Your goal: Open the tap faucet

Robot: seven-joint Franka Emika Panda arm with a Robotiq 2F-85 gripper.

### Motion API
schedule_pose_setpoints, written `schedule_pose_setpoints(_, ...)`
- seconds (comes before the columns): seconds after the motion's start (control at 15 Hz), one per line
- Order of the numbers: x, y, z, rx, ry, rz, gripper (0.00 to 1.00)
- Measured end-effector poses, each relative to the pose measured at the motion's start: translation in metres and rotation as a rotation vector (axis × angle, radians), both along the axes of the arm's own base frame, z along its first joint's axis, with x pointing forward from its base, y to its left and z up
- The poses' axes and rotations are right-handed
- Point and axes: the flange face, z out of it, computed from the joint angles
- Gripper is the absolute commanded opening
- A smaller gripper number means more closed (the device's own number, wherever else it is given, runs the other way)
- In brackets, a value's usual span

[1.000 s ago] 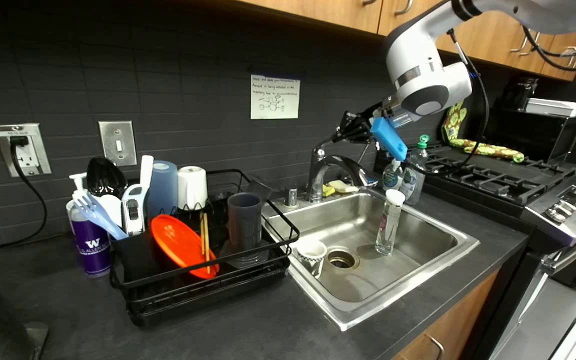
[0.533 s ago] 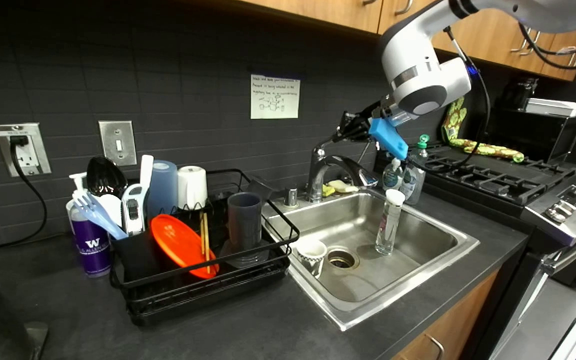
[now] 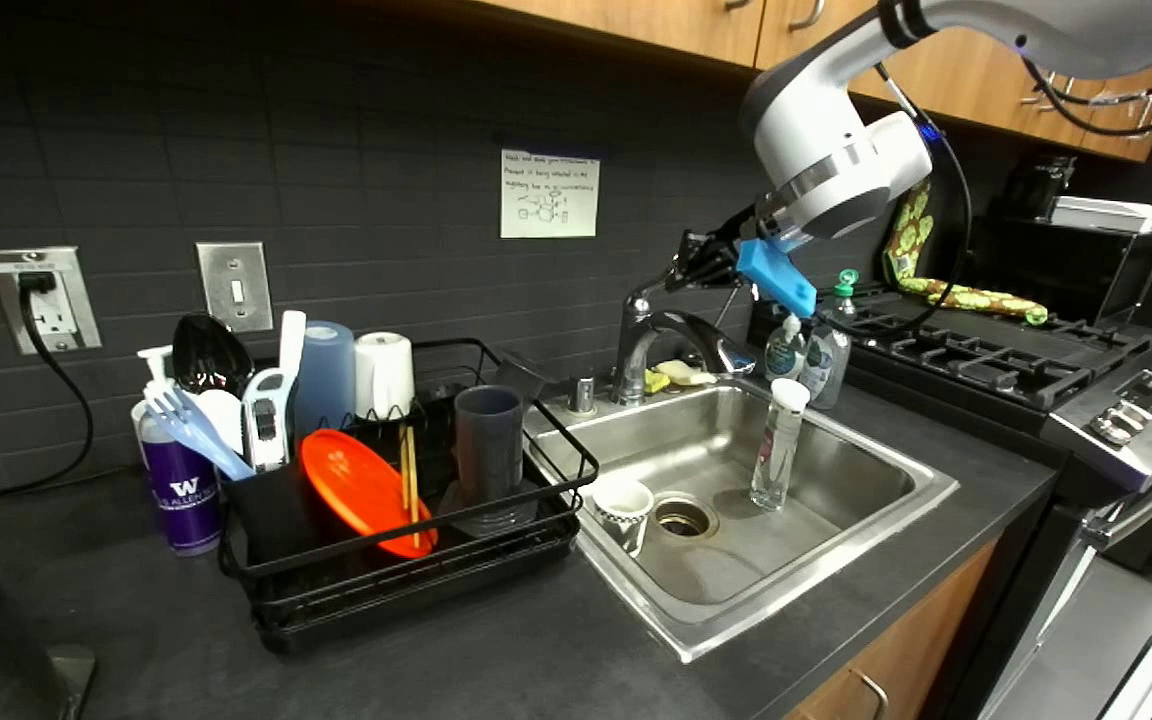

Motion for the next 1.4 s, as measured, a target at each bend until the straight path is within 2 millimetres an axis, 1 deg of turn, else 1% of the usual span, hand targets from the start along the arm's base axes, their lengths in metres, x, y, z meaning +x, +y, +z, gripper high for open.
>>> schedule_pose_setpoints(0.47,0.0022,-0.0005,0.0013,-0.02,0.009,0.004,0.0)
schedule_pose_setpoints(1.07,0.0002,0.0076,0.0024,-0.068,-0.007,-0.032,0.0)
schedule_pose_setpoints(1.4,-0.0007,0.0087,0.0032,-0.074,-0.011,-0.043,0.0)
